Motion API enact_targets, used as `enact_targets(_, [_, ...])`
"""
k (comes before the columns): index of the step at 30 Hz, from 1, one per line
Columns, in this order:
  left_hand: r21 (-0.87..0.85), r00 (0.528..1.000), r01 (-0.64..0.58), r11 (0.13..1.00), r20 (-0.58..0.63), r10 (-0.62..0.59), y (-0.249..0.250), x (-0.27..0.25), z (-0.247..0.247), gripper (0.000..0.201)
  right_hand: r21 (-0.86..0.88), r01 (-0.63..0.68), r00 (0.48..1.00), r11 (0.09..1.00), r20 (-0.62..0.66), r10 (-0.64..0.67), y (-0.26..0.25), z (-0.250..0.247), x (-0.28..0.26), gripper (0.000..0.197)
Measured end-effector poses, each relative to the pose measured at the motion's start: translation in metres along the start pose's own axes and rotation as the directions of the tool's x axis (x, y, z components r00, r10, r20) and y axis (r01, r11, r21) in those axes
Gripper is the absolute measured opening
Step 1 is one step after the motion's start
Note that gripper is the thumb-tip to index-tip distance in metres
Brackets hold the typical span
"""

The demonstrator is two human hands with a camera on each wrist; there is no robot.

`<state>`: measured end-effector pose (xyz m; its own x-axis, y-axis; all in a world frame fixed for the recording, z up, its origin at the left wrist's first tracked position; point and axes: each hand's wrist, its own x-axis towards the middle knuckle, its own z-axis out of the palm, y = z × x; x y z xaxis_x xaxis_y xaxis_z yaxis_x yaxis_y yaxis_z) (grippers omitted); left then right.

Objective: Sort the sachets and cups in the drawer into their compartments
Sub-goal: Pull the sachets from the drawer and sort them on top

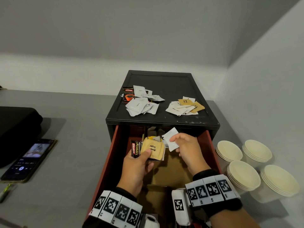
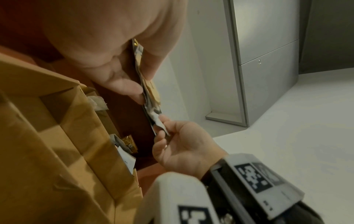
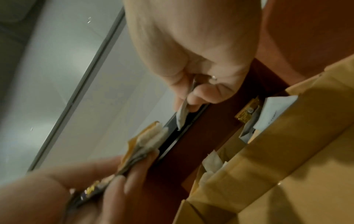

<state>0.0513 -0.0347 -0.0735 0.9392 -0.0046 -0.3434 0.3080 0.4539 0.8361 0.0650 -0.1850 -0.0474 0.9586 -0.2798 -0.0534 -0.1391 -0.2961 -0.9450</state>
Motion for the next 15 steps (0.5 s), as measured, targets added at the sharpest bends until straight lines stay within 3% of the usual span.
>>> enact_targets(3, [0.027, 1.0, -0.017, 0.999, 0.02, 0.016, -0.001, 0.0, 0.0, 0.018, -0.198, 0.098, 0.977, 0.975, 0.204, -0.056, -0.001, 0.009, -0.007, 0.012])
enact_targets(5, [0.029, 0.999, -0.026, 0.999, 0.041, 0.024, -0.002, -0.001, 0.0, 0.02, -0.253, 0.14, 0.973, 0.957, 0.214, -0.086, 0.001, 0.014, -0.009, 0.017])
enact_targets(7, [0.023, 0.998, -0.022, 1.0, 0.059, 0.02, -0.002, -0.002, 0.0, 0.017, -0.217, 0.126, 0.978, 0.968, 0.189, -0.085, 0.001, 0.014, -0.008, 0.02])
enact_targets(11, [0.026, 0.999, -0.018, 0.999, 0.042, 0.017, -0.002, -0.002, 0.002, 0.015, -0.082, -0.028, 0.978, 0.996, 0.204, 0.045, 0.001, 0.008, -0.006, 0.014])
enact_targets(15, [-0.014, 1.0, -0.013, 1.0, 0.002, 0.013, 0.0, -0.002, 0.003, 0.013, 0.093, -0.175, 0.982, 0.98, 0.09, 0.166, 0.002, 0.005, -0.002, 0.017])
